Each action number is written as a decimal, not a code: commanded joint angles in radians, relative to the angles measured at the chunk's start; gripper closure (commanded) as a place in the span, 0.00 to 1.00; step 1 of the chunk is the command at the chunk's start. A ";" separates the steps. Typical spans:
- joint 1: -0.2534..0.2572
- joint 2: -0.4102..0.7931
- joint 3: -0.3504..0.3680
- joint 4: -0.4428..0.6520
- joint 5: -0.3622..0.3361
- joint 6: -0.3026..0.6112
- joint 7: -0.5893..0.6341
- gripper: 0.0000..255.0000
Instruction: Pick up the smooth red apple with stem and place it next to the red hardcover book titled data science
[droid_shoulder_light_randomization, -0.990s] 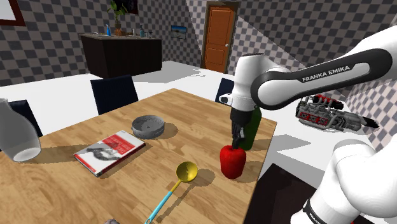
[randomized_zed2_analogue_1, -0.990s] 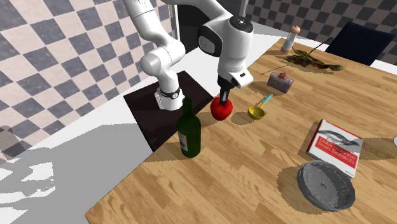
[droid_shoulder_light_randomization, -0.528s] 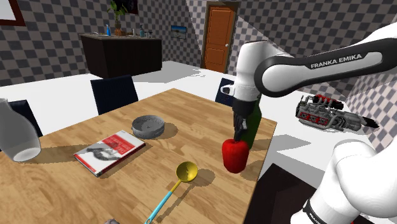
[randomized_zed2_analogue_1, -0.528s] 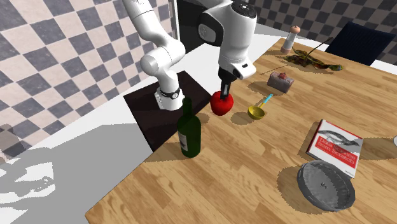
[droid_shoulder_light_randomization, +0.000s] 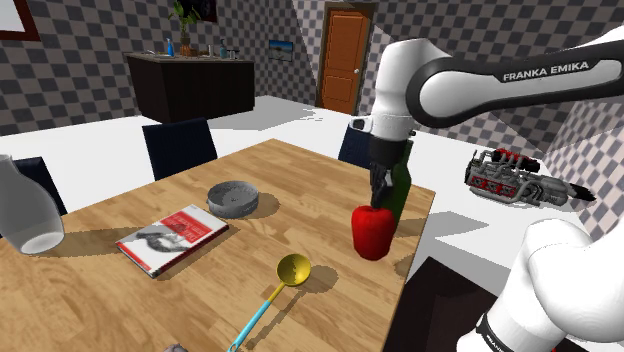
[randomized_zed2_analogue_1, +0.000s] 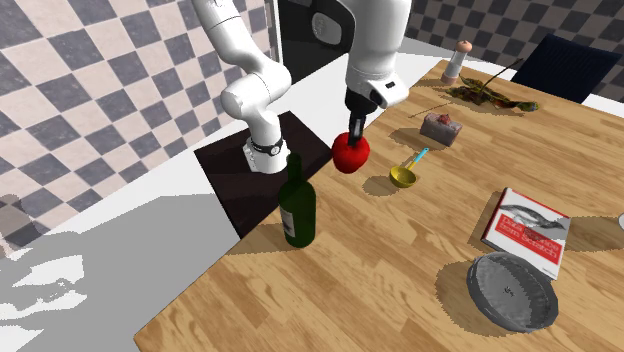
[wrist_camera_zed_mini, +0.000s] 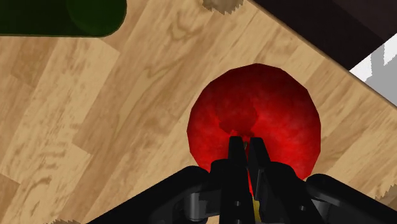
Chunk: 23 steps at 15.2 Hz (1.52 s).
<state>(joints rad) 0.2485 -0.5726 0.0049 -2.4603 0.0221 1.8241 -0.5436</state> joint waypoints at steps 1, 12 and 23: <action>0.000 -0.006 0.000 0.024 0.000 -0.030 0.001 1.00; 0.000 -0.006 0.000 0.172 -0.001 -0.179 0.004 1.00; 0.002 0.055 0.003 0.349 0.001 -0.295 0.011 1.00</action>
<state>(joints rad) 0.2487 -0.5458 0.0040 -2.1361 0.0210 1.5268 -0.5375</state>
